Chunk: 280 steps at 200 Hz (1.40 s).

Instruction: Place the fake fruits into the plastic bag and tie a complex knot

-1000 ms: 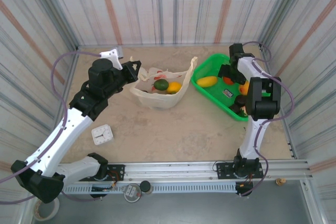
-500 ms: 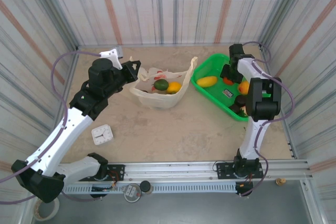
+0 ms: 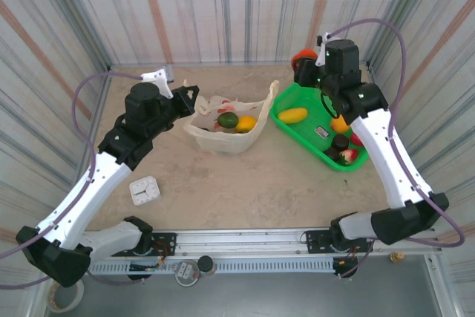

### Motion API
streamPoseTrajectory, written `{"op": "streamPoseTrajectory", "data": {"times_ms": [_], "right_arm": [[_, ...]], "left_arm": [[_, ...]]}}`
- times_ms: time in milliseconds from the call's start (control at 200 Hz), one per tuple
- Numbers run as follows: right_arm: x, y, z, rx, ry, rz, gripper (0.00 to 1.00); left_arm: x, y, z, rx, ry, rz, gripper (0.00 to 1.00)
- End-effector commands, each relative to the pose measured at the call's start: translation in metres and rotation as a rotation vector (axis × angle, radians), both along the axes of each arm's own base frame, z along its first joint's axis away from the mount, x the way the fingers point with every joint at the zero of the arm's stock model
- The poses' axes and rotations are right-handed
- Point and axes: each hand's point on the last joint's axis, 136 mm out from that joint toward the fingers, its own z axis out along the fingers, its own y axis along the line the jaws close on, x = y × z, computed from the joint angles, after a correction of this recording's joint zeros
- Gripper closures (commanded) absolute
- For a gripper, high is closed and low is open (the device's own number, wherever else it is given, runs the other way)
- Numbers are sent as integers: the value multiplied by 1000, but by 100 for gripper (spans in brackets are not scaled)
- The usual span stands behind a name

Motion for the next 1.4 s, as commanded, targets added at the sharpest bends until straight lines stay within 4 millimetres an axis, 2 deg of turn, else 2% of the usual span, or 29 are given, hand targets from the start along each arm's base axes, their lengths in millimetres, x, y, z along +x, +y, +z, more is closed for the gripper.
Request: {"op": "streamPoseTrajectory", "data": {"times_ms": [0,75,195,366,491,651,797,1107,1207,1267,1358,1398], "right_arm": [[-15,57,5,-66,-49,205,37],[-29,95,-4,-61,-32,361,37],[-43,138,-49,-105,74,499,37],[-59,166,-117,-118,231,582,37],[-72,176,-148,-130,297,628,37],[-79,184,-169,-99,346,663,37],[-77,201,-187,-92,389,692,36],[-38,256,-203,57,406,659,36],[-24,268,-211,107,413,615,35],[-20,274,-215,125,423,606,30],[-17,276,-221,113,434,593,15],[-18,275,-220,107,429,594,13]], "left_arm": [[0,4,7,-7,-38,10,100],[1,4,6,-5,-40,10,100],[1,4,6,-2,-40,12,100],[0,5,7,0,-46,13,100],[1,7,7,-2,-44,18,100],[1,7,7,-4,-41,20,100],[2,6,6,-12,-39,14,100],[0,8,9,-25,-44,14,100],[2,10,8,-22,-41,24,100],[3,12,7,-21,-38,31,100],[3,12,7,-22,-40,33,100],[4,12,6,-21,-38,34,100]]}}
